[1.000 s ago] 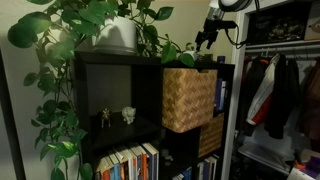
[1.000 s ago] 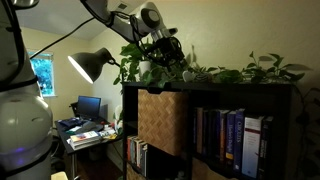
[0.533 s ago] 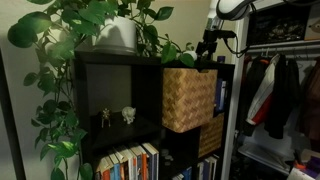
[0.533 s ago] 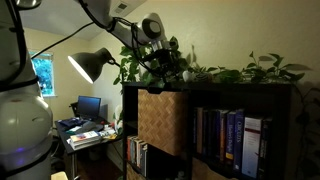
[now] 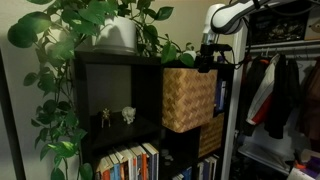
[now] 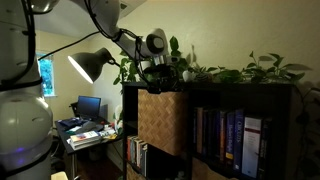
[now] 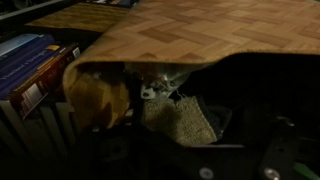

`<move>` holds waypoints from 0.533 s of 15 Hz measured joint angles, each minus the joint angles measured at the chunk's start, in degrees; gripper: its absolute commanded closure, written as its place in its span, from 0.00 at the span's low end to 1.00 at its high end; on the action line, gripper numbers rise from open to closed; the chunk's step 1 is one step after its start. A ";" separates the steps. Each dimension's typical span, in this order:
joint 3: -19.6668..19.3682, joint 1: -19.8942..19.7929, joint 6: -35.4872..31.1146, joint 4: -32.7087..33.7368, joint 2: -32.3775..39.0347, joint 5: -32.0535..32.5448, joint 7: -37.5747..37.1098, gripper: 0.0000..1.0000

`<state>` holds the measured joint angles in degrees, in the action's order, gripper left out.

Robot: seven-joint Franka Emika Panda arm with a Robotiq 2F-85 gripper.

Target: Partially pull out the basket from the shelf, remove socks from it then put them on top of the shelf, and then push the basket back into the shelf

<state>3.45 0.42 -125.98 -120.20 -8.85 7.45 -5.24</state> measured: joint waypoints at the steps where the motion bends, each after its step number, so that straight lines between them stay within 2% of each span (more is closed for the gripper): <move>1: 0.00 0.00 -0.58 -0.16 0.88 0.00 0.32 0.00; 8: -0.01 0.00 -4.52 -0.90 7.27 0.00 3.18 0.00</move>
<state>3.44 0.42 -130.49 -121.09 -1.58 7.45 -2.05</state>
